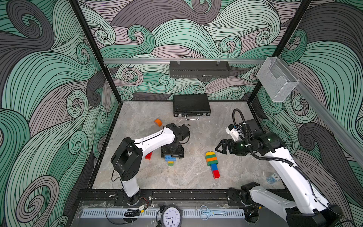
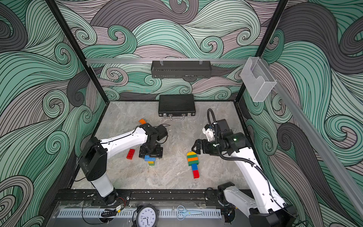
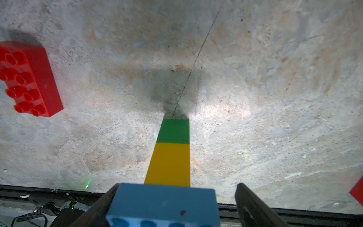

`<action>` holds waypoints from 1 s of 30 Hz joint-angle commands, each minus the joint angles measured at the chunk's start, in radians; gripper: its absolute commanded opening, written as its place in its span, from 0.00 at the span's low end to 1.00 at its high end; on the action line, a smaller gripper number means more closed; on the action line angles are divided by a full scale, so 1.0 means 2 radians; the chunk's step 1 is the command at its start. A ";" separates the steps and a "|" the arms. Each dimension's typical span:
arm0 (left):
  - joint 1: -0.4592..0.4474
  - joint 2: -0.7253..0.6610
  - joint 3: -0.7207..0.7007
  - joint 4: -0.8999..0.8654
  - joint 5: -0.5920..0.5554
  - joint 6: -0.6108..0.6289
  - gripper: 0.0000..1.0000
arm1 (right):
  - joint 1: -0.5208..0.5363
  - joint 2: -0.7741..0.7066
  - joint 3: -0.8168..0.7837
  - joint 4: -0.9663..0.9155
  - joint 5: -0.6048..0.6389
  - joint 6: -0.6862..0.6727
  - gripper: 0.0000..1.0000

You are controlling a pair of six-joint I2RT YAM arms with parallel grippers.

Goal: Assemble an ice cream with lego
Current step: Assemble the lego brick with the lego brick, then adjust the lego brick at the center of the board.

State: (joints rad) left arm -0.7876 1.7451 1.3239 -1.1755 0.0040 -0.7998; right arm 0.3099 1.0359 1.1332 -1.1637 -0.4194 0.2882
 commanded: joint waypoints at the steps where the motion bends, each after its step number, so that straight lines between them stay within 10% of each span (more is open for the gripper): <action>1: -0.002 -0.017 0.007 -0.019 -0.017 -0.009 0.95 | -0.001 -0.006 0.002 -0.006 0.003 -0.008 0.99; 18: 0.022 -0.116 0.008 -0.091 -0.080 -0.040 0.99 | -0.001 0.000 -0.005 0.011 -0.009 -0.013 0.99; 30: 0.178 -0.258 -0.180 0.044 -0.069 -0.023 0.96 | -0.001 0.006 -0.004 0.018 -0.014 -0.019 0.99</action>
State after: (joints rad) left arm -0.4755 1.2789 1.0187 -1.2102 -0.1333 -0.8680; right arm 0.3099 1.0416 1.1328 -1.1343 -0.4290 0.2687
